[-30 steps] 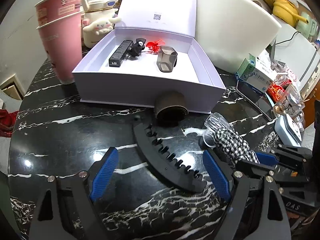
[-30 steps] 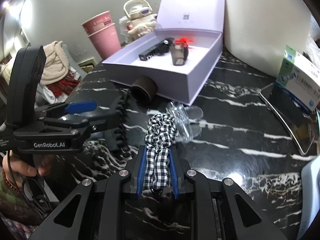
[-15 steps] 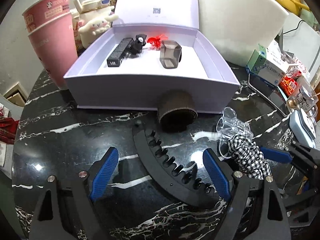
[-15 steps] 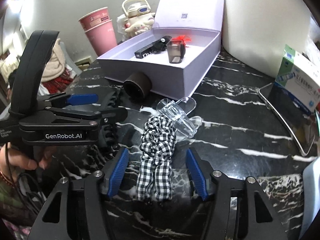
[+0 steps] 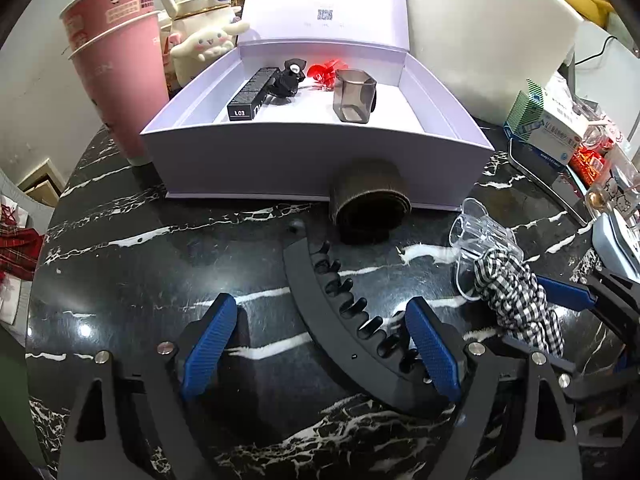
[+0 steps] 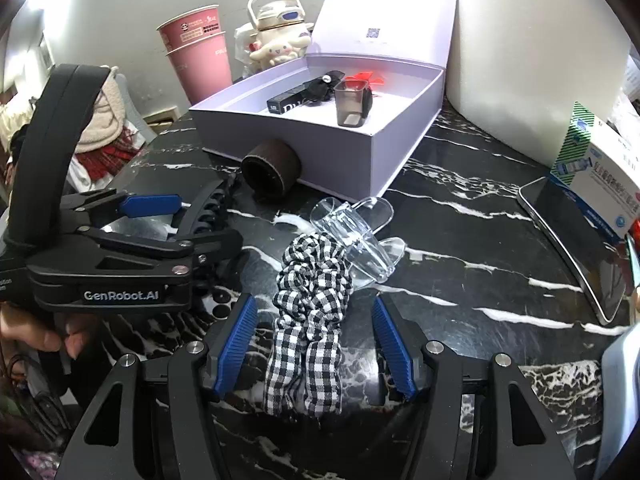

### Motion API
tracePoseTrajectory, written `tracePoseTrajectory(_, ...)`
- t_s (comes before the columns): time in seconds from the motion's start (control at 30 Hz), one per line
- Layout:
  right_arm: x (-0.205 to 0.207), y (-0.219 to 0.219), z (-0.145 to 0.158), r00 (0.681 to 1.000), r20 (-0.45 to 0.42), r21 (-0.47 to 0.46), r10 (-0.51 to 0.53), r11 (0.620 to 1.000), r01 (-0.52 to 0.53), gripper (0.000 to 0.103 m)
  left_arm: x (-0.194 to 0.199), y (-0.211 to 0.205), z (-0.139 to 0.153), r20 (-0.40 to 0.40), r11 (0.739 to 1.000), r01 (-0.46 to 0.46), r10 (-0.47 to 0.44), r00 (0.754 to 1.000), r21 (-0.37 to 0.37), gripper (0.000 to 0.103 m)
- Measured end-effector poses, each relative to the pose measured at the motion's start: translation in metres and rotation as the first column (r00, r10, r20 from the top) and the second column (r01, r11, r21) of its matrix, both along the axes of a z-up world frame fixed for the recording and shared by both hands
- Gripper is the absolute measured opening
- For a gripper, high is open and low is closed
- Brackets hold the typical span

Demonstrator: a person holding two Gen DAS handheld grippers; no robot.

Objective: Organize rigid objects
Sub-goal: 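Lift the comb clip and scrunchie and carry them over the lavender box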

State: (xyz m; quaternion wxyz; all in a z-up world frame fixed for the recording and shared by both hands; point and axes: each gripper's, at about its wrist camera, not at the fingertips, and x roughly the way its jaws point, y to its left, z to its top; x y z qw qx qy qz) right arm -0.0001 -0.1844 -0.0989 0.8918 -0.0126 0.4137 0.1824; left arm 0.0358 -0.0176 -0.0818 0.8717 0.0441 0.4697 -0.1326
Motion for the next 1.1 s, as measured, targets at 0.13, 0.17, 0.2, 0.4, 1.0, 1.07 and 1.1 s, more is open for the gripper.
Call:
tracePoseTrajectory(0.13,-0.002,0.000,0.000,1.000,0.021,-0.022,-0.013,1.000,0.013,0.037,-0.004,0.002,0.002,0.034,1.000,-0.005,0.005,0.999,0.012,0.067)
tracePoseTrajectory(0.17,-0.002,-0.001,0.000,1.000,0.021,-0.022,-0.012,1.000,0.013,0.035,-0.006,0.003,0.004,0.041,1.000,-0.004,0.003,0.999,0.008,0.053)
tracePoseTrajectory(0.2,-0.002,-0.002,0.000,1.000,0.018,-0.014,-0.012,1.000,0.012,0.029,-0.007,0.004,0.005,0.039,1.000,-0.006,0.006,0.999,0.002,0.045)
tracePoseTrajectory(0.4,-0.006,-0.009,0.001,1.000,-0.005,0.049,0.011,0.999,-0.011,0.024,-0.008,0.014,0.007,0.034,1.000,-0.003,0.004,0.999,-0.018,0.030)
tracePoseTrajectory(1.0,-0.017,-0.003,0.003,0.998,0.012,0.066,0.062,0.996,-0.063,0.024,-0.028,0.036,0.014,0.011,0.996,-0.019,0.020,1.000,-0.084,0.029)
tracePoseTrajectory(1.07,-0.018,-0.001,0.003,0.998,0.011,0.062,0.067,0.996,-0.068,0.024,-0.030,0.038,0.016,0.018,0.996,-0.021,0.022,1.000,-0.085,0.029)
tracePoseTrajectory(1.1,-0.018,0.000,0.004,0.998,0.010,0.062,0.068,0.996,-0.069,0.024,-0.031,0.039,0.018,0.020,0.996,-0.020,0.022,1.000,-0.087,0.029)
